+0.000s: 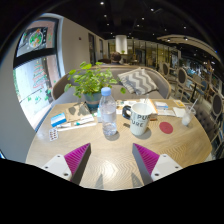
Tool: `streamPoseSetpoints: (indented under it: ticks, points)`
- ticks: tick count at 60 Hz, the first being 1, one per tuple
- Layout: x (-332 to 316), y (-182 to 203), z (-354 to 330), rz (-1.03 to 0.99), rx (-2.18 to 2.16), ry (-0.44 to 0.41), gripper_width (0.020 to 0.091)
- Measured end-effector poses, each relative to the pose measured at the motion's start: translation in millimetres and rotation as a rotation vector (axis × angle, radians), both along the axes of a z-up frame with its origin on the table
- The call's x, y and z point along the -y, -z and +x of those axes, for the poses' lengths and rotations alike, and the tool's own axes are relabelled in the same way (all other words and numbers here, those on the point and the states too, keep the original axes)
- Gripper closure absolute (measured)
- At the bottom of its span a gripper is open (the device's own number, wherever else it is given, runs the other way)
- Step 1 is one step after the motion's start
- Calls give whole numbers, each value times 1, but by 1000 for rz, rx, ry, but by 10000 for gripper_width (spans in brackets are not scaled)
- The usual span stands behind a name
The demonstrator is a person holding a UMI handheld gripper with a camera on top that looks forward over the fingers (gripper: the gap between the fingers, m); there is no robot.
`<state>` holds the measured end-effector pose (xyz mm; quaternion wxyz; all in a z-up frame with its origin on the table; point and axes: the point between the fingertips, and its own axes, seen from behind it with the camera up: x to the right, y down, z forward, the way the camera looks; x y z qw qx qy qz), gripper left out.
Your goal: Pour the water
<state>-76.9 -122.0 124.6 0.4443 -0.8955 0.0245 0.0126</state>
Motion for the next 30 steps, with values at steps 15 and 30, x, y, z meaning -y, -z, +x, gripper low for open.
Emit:
streamPoseSetpoints:
  ticks: [15, 30]
  points:
    - [-116, 28, -23, 100, -17, 34, 251]
    - [-195, 54, -4, 166, 2, 97, 352]
